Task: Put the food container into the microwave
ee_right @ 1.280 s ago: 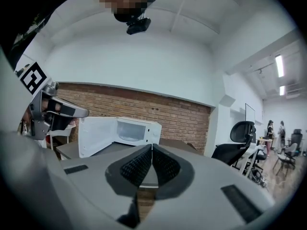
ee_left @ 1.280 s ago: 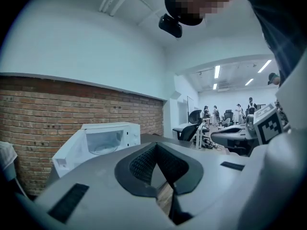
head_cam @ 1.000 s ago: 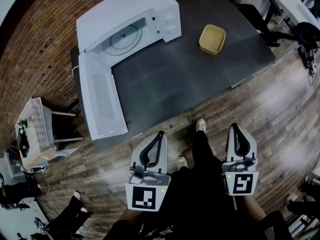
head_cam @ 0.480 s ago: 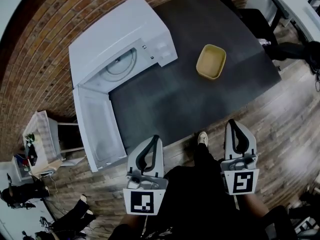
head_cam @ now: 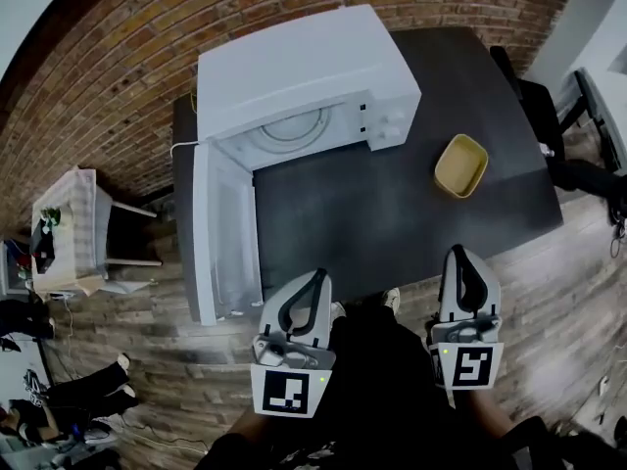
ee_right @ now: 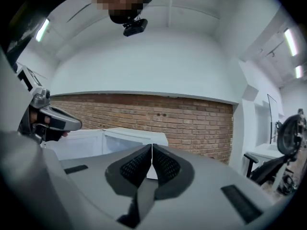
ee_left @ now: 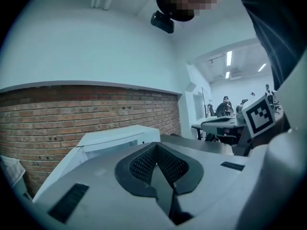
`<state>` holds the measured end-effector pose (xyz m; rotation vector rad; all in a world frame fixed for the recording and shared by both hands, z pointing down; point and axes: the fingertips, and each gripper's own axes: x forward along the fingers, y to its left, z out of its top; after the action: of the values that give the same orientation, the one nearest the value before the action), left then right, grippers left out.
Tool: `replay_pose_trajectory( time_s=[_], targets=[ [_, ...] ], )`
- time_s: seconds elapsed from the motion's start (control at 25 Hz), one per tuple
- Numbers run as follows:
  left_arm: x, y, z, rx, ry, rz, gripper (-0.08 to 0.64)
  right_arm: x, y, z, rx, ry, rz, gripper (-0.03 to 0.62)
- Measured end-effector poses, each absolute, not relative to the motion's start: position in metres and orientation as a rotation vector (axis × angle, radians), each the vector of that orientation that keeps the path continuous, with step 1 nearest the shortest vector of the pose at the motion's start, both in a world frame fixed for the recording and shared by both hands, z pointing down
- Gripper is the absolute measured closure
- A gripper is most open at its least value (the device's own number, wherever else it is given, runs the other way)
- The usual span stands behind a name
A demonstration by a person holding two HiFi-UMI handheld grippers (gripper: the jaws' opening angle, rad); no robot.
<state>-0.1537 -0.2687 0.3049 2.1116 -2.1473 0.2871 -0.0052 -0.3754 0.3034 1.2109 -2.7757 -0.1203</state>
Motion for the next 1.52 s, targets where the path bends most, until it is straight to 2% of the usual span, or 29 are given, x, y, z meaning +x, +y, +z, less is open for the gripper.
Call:
replay_pose_trajectory(
  time_s=[0.32, 0.56, 0.8, 1.04, 1.08, 1.12, 1.16, 1.52],
  targets=[
    [-0.185, -0.252, 0.308, 2.093, -2.154, 0.153, 0.561, -0.039, -0.356, 0.305, 1.167, -2.731, -0.199, 0.528],
    [-0.186, -0.251, 0.316, 2.159, -2.062, 0.125, 0.561, -0.02, -0.368, 0.343, 1.138, -2.465, -0.244, 0.528],
    [-0.199, -0.257, 0.333, 2.086, -2.09, 0.14, 0.561, 0.003, -0.418, 0.39, 1.01, -2.267, -0.223, 0.527],
    [-0.222, -0.272, 0.33, 1.962, -2.188, 0.259, 0.561, -0.01, -0.487, 0.436, 0.793, -2.182, -0.205, 0.521],
    [-0.223, -0.277, 0.335, 1.943, -2.188, 0.287, 0.561, -0.009, -0.498, 0.447, 0.746, -2.162, -0.207, 0.48],
    [-0.223, -0.282, 0.34, 1.913, -2.184, 0.29, 0.561, -0.006, -0.508, 0.46, 0.694, -2.136, -0.204, 0.403],
    [-0.223, -0.286, 0.342, 1.886, -2.179, 0.28, 0.561, -0.003, -0.515, 0.472, 0.644, -2.111, -0.191, 0.391],
    [-0.211, -0.321, 0.356, 1.769, -2.195, 0.376, 0.561, -0.002, -0.562, 0.541, 0.376, -2.007, -0.02, 0.391]
  ],
)
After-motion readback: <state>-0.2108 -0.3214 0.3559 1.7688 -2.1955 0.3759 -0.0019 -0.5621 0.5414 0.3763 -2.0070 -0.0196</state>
